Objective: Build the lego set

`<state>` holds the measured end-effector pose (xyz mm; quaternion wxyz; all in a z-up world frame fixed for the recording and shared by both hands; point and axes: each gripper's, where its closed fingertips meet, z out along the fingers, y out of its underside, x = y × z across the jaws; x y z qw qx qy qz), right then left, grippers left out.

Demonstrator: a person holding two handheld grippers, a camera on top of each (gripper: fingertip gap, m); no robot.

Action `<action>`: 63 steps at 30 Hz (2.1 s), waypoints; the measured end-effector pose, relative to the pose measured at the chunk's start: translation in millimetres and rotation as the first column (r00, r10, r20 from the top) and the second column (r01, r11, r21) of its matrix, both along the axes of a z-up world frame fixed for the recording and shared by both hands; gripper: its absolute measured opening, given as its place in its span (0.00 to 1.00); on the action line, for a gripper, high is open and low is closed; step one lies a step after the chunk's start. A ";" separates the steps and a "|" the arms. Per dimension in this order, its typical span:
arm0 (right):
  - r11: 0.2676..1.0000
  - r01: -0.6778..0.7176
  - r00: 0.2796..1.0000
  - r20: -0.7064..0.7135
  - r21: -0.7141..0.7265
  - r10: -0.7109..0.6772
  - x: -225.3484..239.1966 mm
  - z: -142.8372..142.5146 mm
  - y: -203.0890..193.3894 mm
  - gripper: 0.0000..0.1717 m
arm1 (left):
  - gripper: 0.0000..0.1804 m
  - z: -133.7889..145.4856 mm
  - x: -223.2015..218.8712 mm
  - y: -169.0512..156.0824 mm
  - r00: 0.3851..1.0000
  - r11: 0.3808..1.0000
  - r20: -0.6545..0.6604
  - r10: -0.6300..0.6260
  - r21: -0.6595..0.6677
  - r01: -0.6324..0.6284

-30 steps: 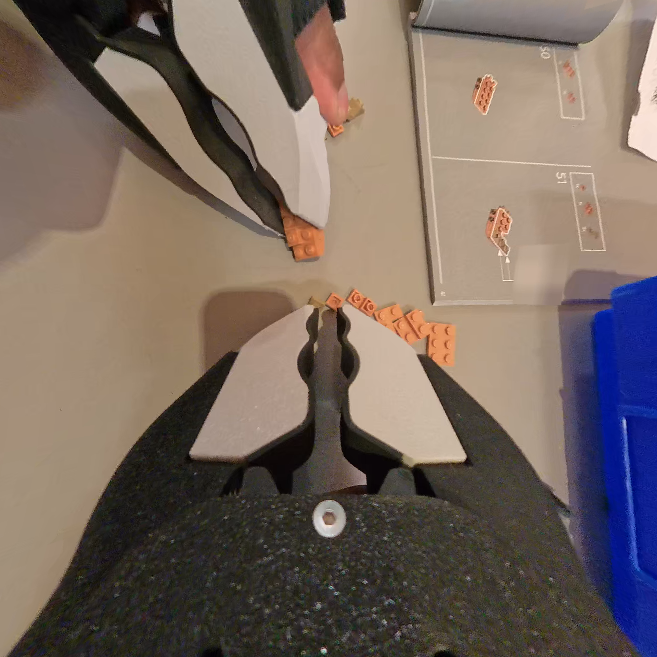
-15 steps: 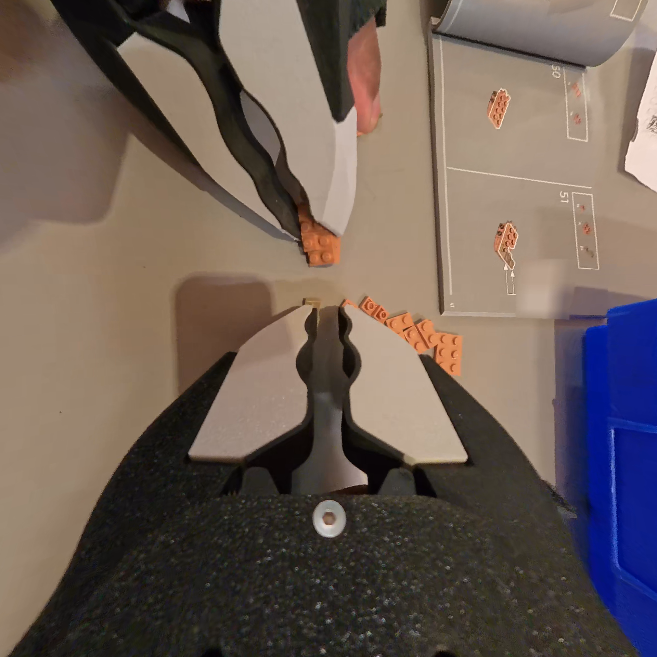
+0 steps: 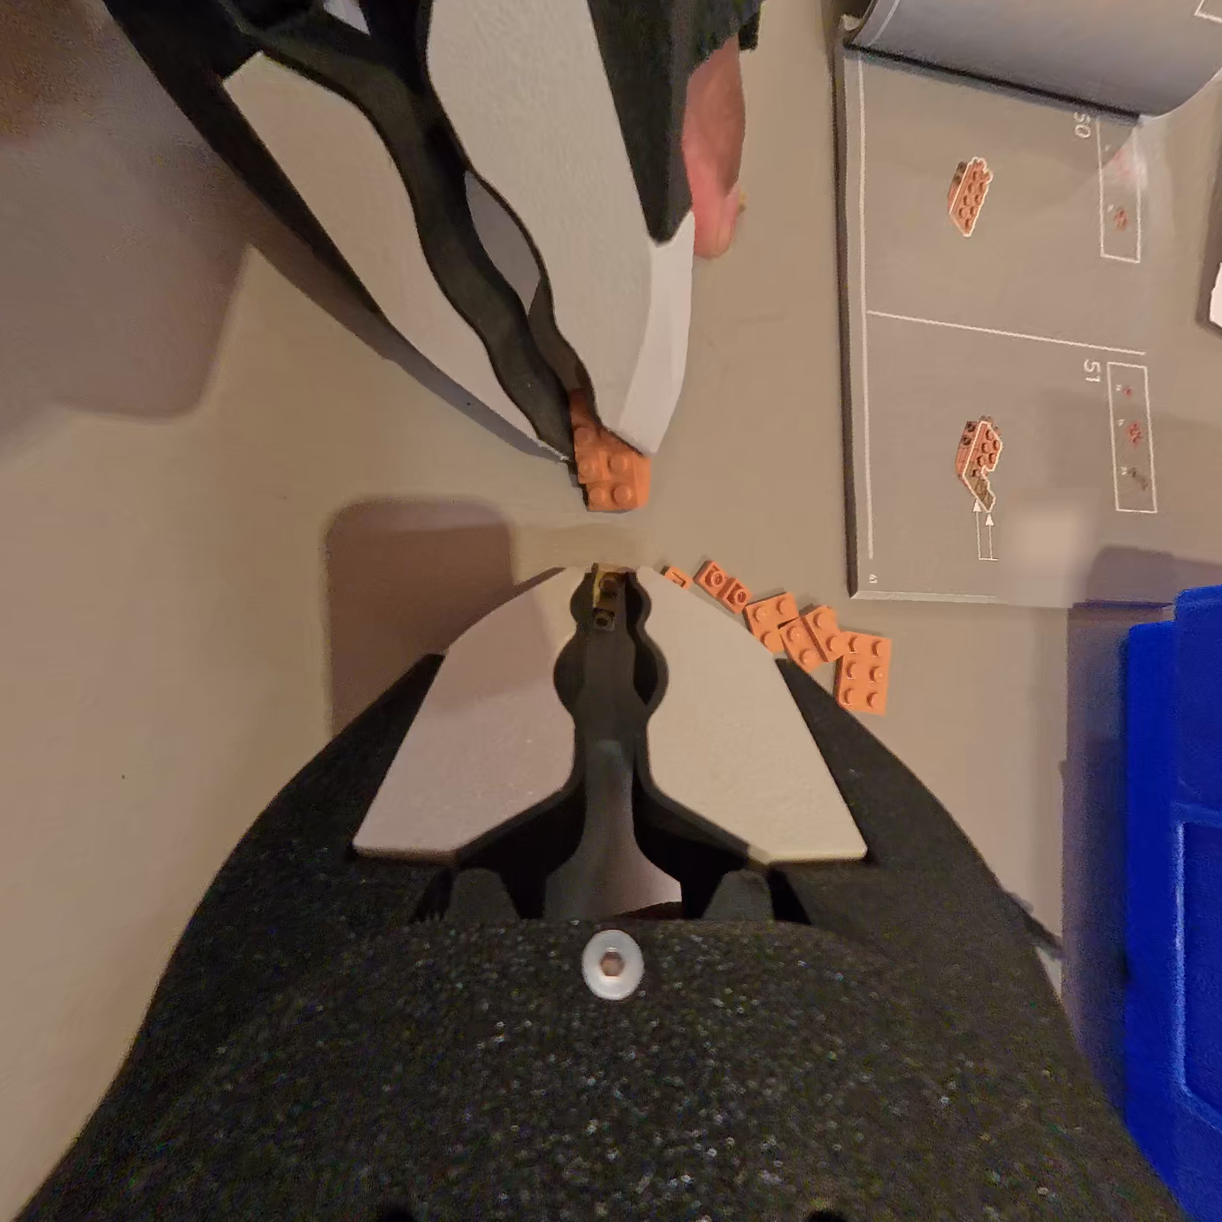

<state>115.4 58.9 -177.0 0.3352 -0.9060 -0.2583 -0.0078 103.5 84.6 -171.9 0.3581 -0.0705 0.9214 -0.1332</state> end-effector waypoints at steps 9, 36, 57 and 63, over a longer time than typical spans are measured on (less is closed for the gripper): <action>0.988 -0.063 0.992 0.115 0.142 0.046 -3.3 17.6 10.7 0.04 | 0.10 -0.2 0.1 0.1 1.000 1.000 -0.006 0.012 -0.005 -0.012; 0.980 -0.115 0.981 0.174 0.165 0.086 -9.6 13.8 13.9 0.05 | 0.10 4.5 -0.5 -6.2 0.998 0.999 0.044 -0.043 0.019 0.043; 0.987 -0.122 0.986 0.129 0.103 0.109 -12.2 5.9 9.2 0.08 | 0.10 3.5 -4.6 -9.3 0.980 0.975 0.105 -0.171 0.164 0.153; 0.990 -0.118 0.992 0.051 0.072 0.114 -4.5 11.7 -0.1 0.13 | 0.10 3.3 -4.4 -2.2 0.990 0.985 0.069 -0.125 0.128 0.115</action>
